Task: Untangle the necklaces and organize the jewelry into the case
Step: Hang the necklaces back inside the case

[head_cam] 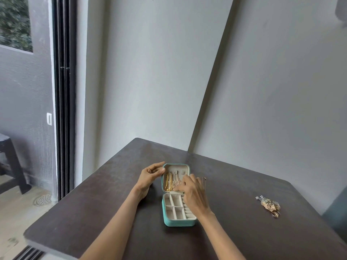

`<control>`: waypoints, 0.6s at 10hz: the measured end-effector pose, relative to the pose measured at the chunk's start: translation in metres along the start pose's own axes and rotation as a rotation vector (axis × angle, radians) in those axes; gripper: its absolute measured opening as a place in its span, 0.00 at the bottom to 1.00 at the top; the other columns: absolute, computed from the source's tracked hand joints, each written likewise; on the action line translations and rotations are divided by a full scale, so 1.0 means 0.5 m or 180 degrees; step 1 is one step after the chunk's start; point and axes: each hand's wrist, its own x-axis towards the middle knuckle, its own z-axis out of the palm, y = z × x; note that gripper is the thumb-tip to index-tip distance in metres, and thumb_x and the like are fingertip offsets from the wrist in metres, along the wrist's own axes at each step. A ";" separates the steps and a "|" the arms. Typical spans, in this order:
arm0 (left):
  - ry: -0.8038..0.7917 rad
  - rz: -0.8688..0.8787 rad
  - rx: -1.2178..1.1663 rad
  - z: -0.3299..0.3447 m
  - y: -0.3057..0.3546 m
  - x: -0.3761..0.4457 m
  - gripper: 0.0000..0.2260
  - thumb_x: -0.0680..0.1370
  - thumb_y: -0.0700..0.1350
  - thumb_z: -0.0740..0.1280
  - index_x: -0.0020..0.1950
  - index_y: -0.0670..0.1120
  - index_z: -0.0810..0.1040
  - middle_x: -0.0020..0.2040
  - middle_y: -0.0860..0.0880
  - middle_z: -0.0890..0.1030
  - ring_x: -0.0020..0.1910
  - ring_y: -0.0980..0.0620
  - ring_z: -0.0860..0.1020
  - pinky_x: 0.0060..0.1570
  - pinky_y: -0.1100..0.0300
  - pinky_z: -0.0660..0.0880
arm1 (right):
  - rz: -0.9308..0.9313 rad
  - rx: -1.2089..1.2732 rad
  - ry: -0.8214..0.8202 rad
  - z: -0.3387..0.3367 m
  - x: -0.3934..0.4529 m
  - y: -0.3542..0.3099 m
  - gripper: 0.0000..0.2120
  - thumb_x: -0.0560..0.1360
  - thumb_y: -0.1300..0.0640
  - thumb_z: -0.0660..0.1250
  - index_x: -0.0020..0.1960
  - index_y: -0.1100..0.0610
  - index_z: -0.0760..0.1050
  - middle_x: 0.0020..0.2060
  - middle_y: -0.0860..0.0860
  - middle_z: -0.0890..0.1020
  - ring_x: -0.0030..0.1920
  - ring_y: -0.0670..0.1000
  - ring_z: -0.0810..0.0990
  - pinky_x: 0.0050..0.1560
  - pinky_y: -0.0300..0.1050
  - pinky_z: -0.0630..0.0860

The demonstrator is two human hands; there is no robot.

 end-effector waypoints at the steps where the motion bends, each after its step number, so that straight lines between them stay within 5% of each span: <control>1: 0.0021 -0.0005 -0.0010 0.002 0.003 -0.003 0.15 0.75 0.33 0.66 0.62 0.36 0.75 0.33 0.59 0.83 0.32 0.67 0.78 0.33 0.77 0.70 | 0.0222 -0.0044 0.0029 -0.005 0.003 -0.002 0.17 0.66 0.64 0.63 0.44 0.45 0.82 0.37 0.45 0.75 0.40 0.47 0.67 0.39 0.39 0.67; 3: 0.0033 -0.0007 -0.0003 0.005 0.003 -0.006 0.15 0.75 0.33 0.66 0.62 0.36 0.75 0.33 0.59 0.83 0.32 0.67 0.78 0.33 0.77 0.70 | 0.0162 0.0018 -0.0202 -0.006 0.004 -0.001 0.15 0.61 0.63 0.77 0.41 0.45 0.83 0.36 0.45 0.75 0.40 0.47 0.66 0.38 0.40 0.68; 6: 0.0026 -0.0004 0.0000 0.004 0.001 -0.003 0.14 0.76 0.33 0.66 0.62 0.36 0.76 0.33 0.59 0.83 0.32 0.67 0.78 0.32 0.77 0.70 | 0.0258 0.0010 -0.0141 0.000 0.002 0.001 0.17 0.62 0.67 0.72 0.43 0.46 0.82 0.38 0.46 0.76 0.40 0.48 0.68 0.39 0.41 0.68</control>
